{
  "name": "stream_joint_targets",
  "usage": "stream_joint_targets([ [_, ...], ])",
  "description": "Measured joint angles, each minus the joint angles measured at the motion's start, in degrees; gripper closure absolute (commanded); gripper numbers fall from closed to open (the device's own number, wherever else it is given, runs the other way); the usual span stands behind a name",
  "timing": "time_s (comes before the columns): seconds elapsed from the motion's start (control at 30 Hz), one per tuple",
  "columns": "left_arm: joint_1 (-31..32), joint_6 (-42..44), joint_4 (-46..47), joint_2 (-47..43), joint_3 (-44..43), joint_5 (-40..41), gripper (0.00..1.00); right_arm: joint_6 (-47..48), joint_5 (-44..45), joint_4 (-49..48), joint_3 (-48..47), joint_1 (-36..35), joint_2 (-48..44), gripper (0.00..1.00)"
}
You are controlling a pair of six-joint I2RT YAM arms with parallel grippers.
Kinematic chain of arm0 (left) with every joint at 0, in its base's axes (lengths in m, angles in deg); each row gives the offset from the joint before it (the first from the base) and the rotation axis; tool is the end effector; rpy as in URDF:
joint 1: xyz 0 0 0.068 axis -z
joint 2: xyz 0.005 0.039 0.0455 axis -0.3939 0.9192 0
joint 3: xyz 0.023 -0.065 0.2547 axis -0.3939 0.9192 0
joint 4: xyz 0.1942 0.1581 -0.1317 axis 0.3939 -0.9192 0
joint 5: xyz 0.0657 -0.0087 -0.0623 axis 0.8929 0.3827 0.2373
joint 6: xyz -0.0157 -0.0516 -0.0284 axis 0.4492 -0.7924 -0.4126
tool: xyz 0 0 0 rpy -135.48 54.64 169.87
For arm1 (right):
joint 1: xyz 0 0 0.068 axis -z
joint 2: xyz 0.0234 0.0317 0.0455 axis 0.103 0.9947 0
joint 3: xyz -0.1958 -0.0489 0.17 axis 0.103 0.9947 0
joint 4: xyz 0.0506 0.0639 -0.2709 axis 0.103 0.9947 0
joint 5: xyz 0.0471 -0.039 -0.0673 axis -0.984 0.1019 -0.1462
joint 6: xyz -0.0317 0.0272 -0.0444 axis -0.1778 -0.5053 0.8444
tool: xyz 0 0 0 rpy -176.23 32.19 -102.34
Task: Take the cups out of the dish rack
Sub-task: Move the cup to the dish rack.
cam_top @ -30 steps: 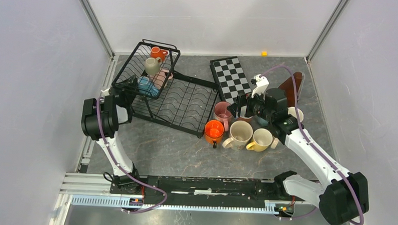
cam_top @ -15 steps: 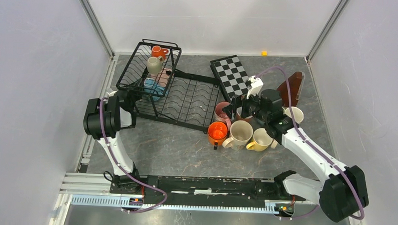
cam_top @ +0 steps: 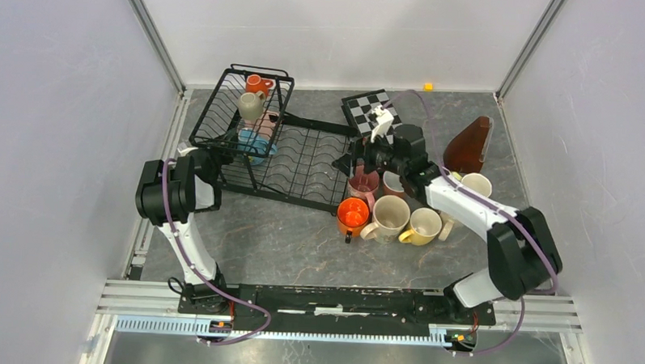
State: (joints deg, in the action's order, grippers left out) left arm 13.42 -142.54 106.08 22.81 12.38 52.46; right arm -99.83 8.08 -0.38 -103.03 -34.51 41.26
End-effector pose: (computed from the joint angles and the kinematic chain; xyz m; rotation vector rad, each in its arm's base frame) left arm 0.3500 0.0504 0.0926 -1.3247 1.2667 -1.2613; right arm 0.3058 0.1873 0.2383 -0.4411 1.9498 0.9450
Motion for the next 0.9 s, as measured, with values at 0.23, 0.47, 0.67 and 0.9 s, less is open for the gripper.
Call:
stream_joint_targets([
  [0.23,0.0,0.0,0.3,0.2,-0.3,-2.4,0.73,0.4,-2.5,-5.9,-9.8,-2.5,11.4,0.02],
  [0.47,0.0,0.1,-0.3,0.3,-0.7,-4.8,0.75,4.3,-5.0,-8.7,-18.2,-4.1,22.4,0.02],
  [0.67,0.0,1.5,-2.4,0.0,-1.4,-6.8,0.76,9.4,-6.5,-9.9,-26.0,-5.4,30.7,0.05],
  [0.9,0.0,3.7,-7.5,-1.0,-2.9,-9.2,0.77,14.1,-7.8,-10.0,-35.0,-7.9,38.8,0.10],
])
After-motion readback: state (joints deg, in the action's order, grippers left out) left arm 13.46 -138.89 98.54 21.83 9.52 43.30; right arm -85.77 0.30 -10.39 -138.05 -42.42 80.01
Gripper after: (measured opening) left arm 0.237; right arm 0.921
